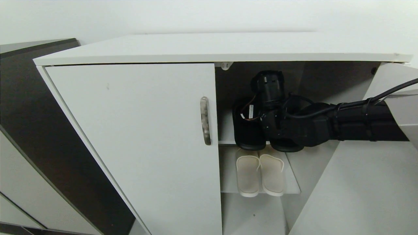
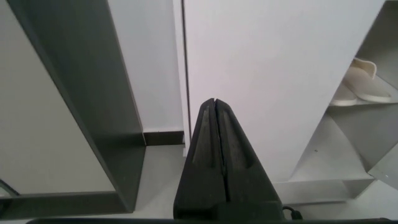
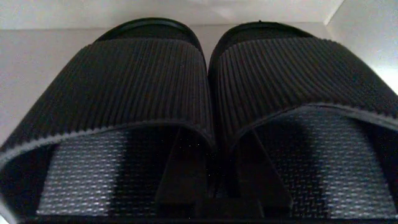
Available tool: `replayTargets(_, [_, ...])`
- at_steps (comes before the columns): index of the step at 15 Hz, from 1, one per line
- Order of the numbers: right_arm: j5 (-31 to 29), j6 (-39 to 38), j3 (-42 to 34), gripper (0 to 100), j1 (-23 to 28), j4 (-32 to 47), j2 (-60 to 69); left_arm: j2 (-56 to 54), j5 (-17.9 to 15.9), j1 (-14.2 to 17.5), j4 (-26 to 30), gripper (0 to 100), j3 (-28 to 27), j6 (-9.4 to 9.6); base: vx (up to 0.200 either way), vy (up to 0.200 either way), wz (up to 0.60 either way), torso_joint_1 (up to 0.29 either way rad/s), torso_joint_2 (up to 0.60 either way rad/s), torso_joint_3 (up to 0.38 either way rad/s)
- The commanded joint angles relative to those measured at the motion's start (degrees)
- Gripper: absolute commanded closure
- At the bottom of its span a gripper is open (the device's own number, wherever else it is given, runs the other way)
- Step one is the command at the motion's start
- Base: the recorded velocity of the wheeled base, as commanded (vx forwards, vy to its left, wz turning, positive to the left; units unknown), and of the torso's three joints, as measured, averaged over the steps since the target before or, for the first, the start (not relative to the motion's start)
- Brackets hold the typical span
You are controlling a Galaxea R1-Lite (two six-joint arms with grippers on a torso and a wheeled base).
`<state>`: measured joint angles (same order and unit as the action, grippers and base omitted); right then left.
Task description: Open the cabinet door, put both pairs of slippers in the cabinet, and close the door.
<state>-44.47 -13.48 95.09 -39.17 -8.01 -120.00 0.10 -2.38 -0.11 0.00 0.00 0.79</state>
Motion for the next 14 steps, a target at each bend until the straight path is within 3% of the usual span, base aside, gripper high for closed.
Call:
replayTargets(1, [0.0, 0.0, 0.3, 100, 0.1, 0.0, -0.8, 0.0, 0.0, 0.0, 0.0, 100, 0.0, 0.0, 0.0, 0.0, 0.0, 0.0, 0.0, 0.0])
replayTargets(4, [0.0, -0.1, 0.2, 100, 0.1, 0.0, -0.9, 0.0, 0.0, 0.0, 0.0, 100, 0.0, 0.0, 0.0, 0.0, 0.0, 0.0, 0.0, 0.0])
replayTargets(5, [0.0, -0.1, 0.2, 0, 0.1, 0.0, -0.9, 0.0, 0.0, 0.0, 0.0, 100, 0.0, 0.0, 0.0, 0.0, 0.0, 0.0, 0.0, 0.0])
replayTargets(9, [0.0, -0.2, -4.3, 0, -0.3, 0.1, 2.1, 0.0, 0.0, 0.0, 0.0, 100, 0.0, 0.0, 0.0, 0.0, 0.0, 0.0, 0.0, 0.0])
replayTargets(14, [-0.4, -1.8, -14.9, 0, -4.6, -0.5, 11.5, 0.0, 0.0, 0.0, 0.0, 100, 0.0, 0.0, 0.0, 0.0, 0.0, 0.0, 0.0, 0.0])
